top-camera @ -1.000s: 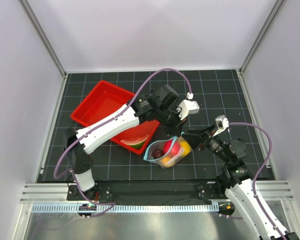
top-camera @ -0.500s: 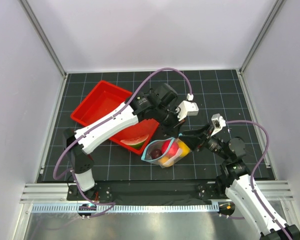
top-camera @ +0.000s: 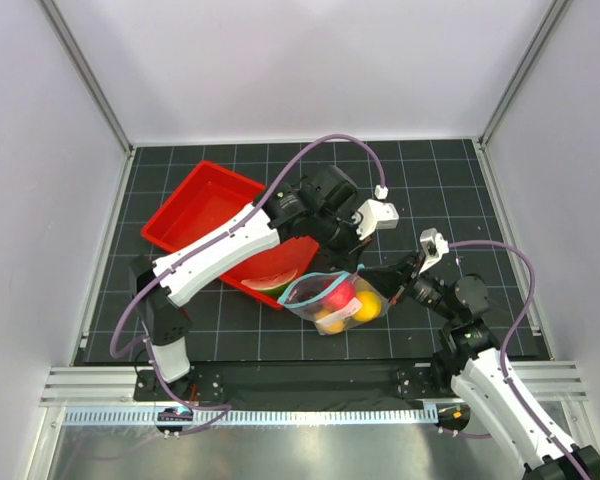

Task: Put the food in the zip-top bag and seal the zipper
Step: Zip the zipper food storage bag at the center of the board.

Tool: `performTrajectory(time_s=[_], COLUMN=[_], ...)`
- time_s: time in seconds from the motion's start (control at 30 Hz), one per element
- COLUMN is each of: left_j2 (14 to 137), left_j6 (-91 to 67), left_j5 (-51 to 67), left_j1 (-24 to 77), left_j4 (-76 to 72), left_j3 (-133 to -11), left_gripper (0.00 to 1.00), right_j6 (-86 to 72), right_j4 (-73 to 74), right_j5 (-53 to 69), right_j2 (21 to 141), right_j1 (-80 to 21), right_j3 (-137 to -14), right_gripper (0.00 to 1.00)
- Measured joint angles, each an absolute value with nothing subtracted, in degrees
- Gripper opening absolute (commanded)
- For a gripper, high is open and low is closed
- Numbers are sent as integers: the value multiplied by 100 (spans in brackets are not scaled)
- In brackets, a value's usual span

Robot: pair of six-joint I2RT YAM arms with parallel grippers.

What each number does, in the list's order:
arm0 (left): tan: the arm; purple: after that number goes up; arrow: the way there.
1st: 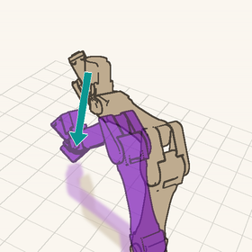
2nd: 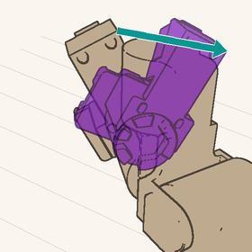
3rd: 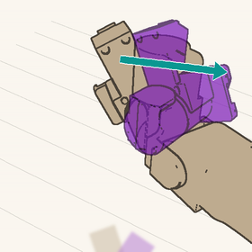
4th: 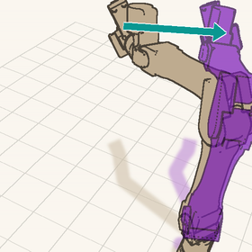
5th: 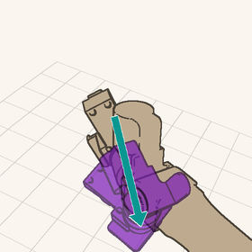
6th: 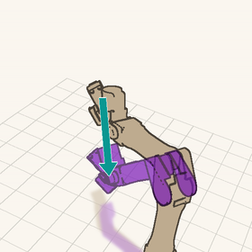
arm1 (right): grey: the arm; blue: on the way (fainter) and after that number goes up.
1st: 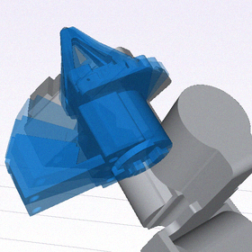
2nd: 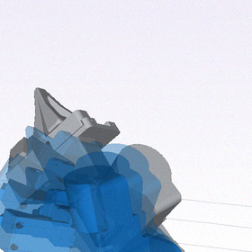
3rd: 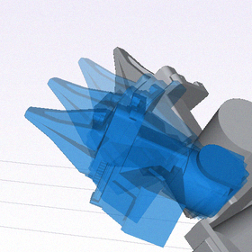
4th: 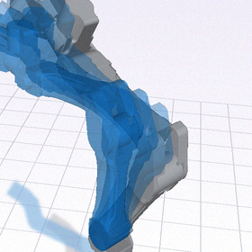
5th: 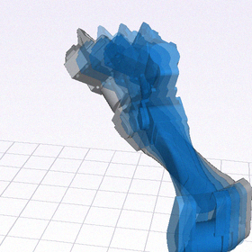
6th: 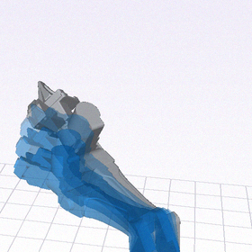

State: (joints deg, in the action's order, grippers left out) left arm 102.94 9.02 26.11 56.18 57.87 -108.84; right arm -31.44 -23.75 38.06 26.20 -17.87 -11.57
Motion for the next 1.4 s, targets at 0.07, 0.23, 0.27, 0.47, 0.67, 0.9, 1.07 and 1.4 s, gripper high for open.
performTrajectory(time_s=[0.07,0.23,0.27,0.47,0.67,0.9,1.07,1.4], left_j2=[10302,10294,10289,10200,10084,9937,9633,9286], left_j6=[814,589,548,340,141,-165,-333,-707], left_j5=[2482,2281,2265,2235,2257,2191,2021,1691], left_j1=[5618,5612,5610,5572,5400,5360,5312,5282], left_j4=[5634,5065,4976,4431,3968,3813,3844,3994], left_j3=[-10794,-10383,-10315,-9885,-9402,-9118,-8807,-8265], left_gripper=[0,0,0,0,0,0,0,0], right_j6=[-3144,-3144,-3144,-3155,-3188,-3210,-3208,-3201], right_j4=[-2182,-1494,-1337,-598,-10,718,972,1212], right_j5=[3605,3002,2853,2018,1184,16,-663,-1586], right_j2=[2508,1964,1837,1293,1048,1103,1105,1813], right_j1=[-1796,-1806,-1811,-1835,-1887,-1914,-1914,-1911], right_j3=[-1155,-1131,-1125,-1125,-1205,-1487,-1555,-1833], right_gripper=[1,1,1,1,1,1,1,1])
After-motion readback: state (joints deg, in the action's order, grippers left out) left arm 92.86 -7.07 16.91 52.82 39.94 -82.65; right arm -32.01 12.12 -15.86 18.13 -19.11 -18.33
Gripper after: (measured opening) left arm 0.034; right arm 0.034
